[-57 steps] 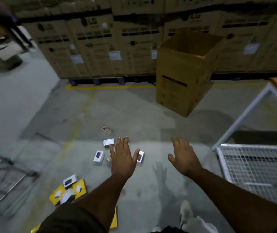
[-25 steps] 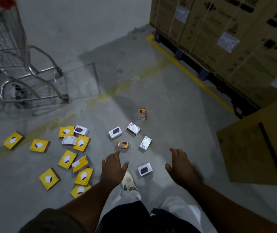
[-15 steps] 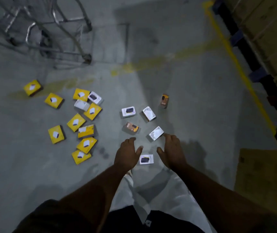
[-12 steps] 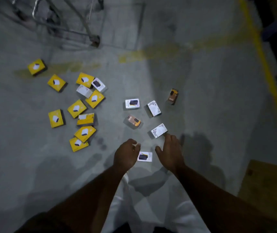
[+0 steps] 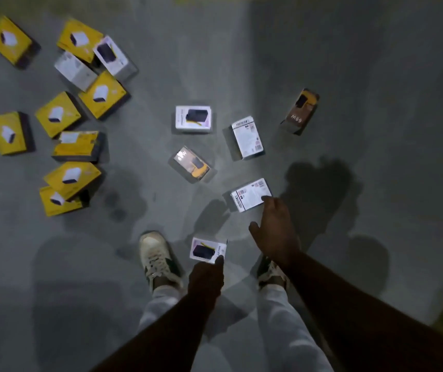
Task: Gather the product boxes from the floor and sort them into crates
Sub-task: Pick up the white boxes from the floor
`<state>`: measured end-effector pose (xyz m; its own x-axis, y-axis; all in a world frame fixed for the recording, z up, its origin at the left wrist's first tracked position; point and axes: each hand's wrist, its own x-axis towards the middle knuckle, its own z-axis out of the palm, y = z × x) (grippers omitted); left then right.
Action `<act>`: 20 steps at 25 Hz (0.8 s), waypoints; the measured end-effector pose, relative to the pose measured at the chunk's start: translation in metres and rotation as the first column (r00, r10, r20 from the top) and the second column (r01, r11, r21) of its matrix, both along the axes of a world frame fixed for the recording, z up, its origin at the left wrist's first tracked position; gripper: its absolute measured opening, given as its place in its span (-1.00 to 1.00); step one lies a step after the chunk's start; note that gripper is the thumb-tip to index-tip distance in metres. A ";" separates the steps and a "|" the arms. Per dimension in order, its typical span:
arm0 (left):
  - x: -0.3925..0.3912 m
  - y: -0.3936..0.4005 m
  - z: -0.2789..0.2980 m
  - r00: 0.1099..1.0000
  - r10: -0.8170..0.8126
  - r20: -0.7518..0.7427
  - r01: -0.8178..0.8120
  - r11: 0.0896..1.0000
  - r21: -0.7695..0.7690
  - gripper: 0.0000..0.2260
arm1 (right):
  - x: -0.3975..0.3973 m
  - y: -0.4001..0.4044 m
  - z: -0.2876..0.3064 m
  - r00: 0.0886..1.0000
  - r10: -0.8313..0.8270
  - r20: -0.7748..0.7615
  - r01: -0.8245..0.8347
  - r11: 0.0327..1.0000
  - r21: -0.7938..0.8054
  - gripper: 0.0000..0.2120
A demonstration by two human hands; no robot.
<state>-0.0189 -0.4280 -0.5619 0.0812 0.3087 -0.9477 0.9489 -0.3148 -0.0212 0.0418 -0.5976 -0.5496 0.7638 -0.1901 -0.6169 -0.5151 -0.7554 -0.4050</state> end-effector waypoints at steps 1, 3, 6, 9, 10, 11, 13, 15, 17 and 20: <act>0.000 0.004 -0.024 0.997 0.077 -0.009 -0.076 0.996 0.040 -0.59 | 0.001 0.002 -0.027 0.999 0.051 0.012 -0.051 0.999 -0.006 -0.42; 0.007 0.008 -0.061 0.988 0.150 -0.022 -0.148 0.986 0.076 -0.49 | 0.009 0.003 -0.064 0.983 0.175 0.047 -0.173 0.984 -0.042 -0.37; 0.014 0.014 -0.112 0.964 0.252 -0.086 -0.244 0.965 0.091 -0.40 | 0.022 0.005 -0.122 0.920 0.384 0.078 -0.372 0.918 -0.136 -0.29; 0.015 0.015 -0.146 0.918 0.373 -0.133 -0.351 0.922 0.163 -0.36 | 0.030 0.005 -0.157 0.825 0.563 -0.057 -0.557 0.790 -0.258 -0.24; 0.012 0.015 -0.154 0.911 0.399 -0.104 -0.380 0.911 0.160 -0.30 | 0.030 0.005 -0.166 0.797 0.596 -0.102 -0.598 0.751 -0.279 -0.24; 0.007 0.015 -0.162 0.907 0.414 -0.084 -0.394 0.901 0.180 -0.21 | 0.029 0.005 -0.175 0.773 0.619 -0.140 -0.629 0.721 -0.291 -0.24; 0.000 0.019 -0.181 0.910 0.412 -0.045 -0.392 0.891 0.231 -0.02 | 0.026 0.003 -0.185 0.730 0.660 -0.180 -0.676 0.657 -0.333 -0.27; 0.004 0.020 -0.180 0.917 0.398 -0.033 -0.381 0.896 0.229 -0.10 | 0.024 -0.001 -0.189 0.725 0.669 -0.163 -0.675 0.643 -0.362 -0.32; 0.014 0.014 -0.169 0.925 0.374 0.073 -0.379 0.885 0.269 -0.18 | 0.021 -0.002 -0.186 0.788 0.598 -0.150 -0.612 0.731 -0.301 -0.29; 0.032 0.002 -0.147 0.910 0.236 0.342 -0.311 0.932 0.185 -0.32 | 0.018 0.007 -0.166 0.971 0.214 -0.110 -0.230 0.960 -0.163 -0.21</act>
<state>0.0132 -0.4256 -0.7090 0.2382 0.5675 -0.7881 0.9671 -0.0640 0.2463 0.0601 -0.5903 -0.7159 0.7416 -0.1322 -0.6577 -0.3550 -0.9092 -0.2175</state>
